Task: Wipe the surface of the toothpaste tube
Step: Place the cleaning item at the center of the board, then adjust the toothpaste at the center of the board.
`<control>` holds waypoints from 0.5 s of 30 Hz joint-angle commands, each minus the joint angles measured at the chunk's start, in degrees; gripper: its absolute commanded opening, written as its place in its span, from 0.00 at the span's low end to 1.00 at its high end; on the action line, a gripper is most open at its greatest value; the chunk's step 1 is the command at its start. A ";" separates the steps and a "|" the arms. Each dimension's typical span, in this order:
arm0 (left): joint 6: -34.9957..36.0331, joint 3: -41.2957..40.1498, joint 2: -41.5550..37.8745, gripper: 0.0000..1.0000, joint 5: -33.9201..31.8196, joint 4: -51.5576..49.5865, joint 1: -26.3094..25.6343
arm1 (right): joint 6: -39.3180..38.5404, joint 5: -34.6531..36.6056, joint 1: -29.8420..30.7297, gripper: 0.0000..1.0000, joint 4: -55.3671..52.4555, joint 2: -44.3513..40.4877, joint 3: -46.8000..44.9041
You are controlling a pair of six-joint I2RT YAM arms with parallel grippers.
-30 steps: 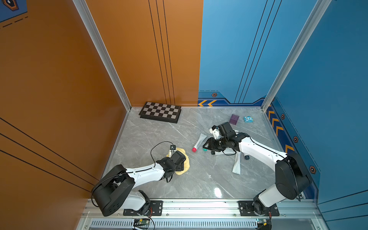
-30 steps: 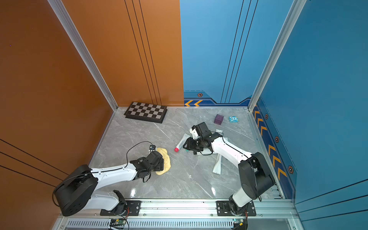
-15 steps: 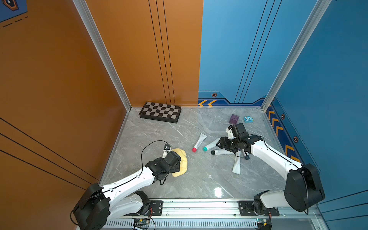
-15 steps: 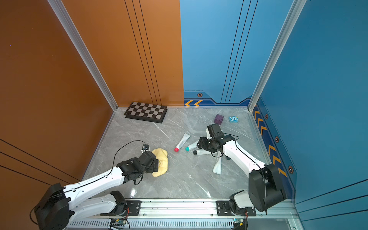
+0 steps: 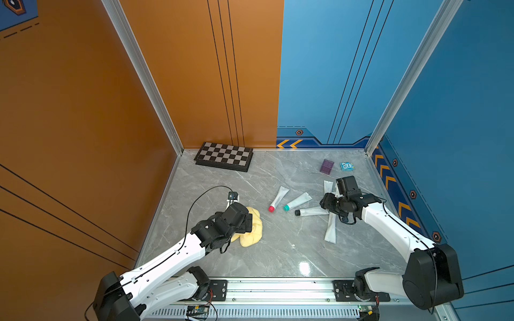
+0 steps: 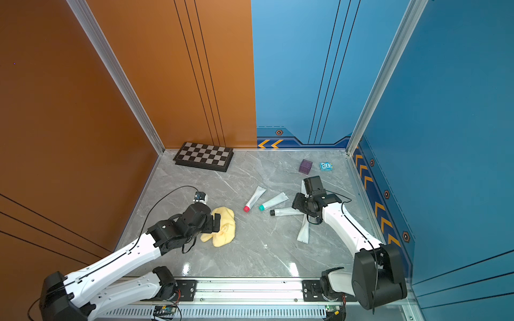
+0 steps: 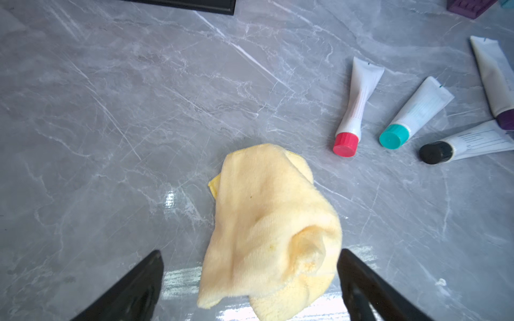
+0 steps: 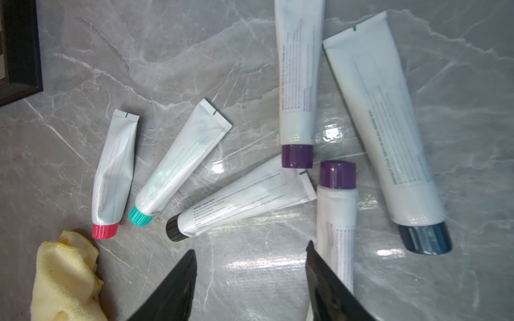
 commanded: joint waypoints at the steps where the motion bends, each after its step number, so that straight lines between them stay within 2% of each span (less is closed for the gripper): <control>1: 2.56 1.59 1.18 0.99 1.42 -2.81 -0.95 | 1.40 3.82 -1.93 0.63 -2.81 -1.27 -1.97; 5: 3.10 2.94 2.28 0.99 2.19 -2.56 -2.04 | 1.18 4.71 -3.51 0.63 -2.76 0.29 -2.56; 9: 4.04 4.31 5.11 0.98 2.96 -2.42 -3.48 | 1.14 2.69 -3.79 0.63 -1.71 3.86 -2.40; 15: 4.14 3.18 6.33 0.99 3.28 -1.01 -4.23 | 2.58 2.50 -0.79 0.63 0.57 6.74 -4.45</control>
